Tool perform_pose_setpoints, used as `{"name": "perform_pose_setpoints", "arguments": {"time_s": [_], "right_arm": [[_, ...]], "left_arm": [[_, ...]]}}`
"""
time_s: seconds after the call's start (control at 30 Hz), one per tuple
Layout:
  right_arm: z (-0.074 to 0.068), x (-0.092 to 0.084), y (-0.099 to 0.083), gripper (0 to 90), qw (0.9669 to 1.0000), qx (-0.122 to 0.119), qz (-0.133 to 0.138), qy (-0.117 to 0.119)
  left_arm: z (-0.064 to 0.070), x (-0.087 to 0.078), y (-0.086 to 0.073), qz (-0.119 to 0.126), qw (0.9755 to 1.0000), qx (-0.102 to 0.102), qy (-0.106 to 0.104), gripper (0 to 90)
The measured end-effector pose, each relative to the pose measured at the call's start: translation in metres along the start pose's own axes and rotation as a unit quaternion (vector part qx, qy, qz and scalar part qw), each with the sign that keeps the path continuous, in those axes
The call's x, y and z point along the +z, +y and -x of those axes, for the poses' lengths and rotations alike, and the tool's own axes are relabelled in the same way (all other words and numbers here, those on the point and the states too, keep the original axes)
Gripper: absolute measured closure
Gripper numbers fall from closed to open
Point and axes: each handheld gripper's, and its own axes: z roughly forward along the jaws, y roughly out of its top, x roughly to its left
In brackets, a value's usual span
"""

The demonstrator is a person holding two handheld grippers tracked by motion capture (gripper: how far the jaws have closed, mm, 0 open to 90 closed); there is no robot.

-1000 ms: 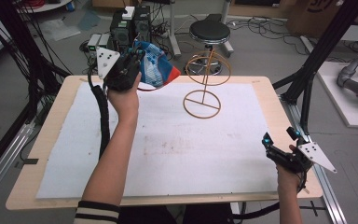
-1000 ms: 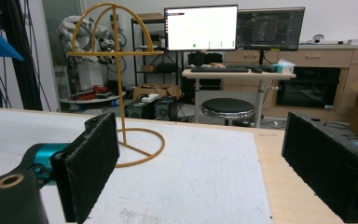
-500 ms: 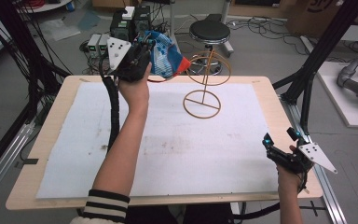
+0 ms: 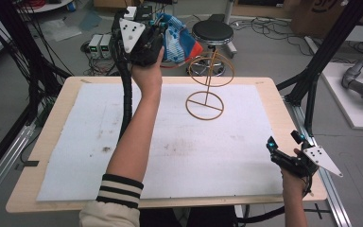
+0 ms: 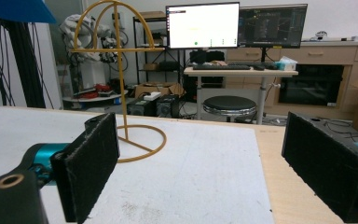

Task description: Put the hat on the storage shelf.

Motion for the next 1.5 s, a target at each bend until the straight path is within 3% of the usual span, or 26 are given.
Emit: {"name": "perform_pose_setpoints", "arguments": {"time_s": [0.3, 0.5, 0.9, 1.2, 1.5], "right_arm": [[-0.002, 0.001, -0.001, 10.8, 1.0000, 0.001, -0.003, 0.009], [-0.001, -0.003, -0.001, 10.8, 0.9999, -0.001, 0.000, 0.015], [0.004, -0.010, 0.001, 10.8, 1.0000, 0.002, 0.004, 0.008], [0.004, -0.011, 0.001, 10.8, 1.0000, 0.001, 0.003, 0.008], [0.006, -0.012, 0.001, 10.8, 1.0000, 0.002, 0.001, 0.006]], "left_arm": [[0.017, 0.031, -0.007, 0.003, 1.0000, 0.005, -0.006, 89.2], [0.025, 0.050, -0.004, 0.013, 0.9999, -0.002, -0.008, 89.2], [0.045, 0.086, -0.013, 0.007, 0.9998, -0.010, -0.013, 89.2], [0.058, 0.106, -0.024, 0.002, 0.9997, -0.014, -0.022, 89.1], [0.069, 0.114, -0.044, -0.021, 0.9989, -0.013, -0.039, 89.1]]}}
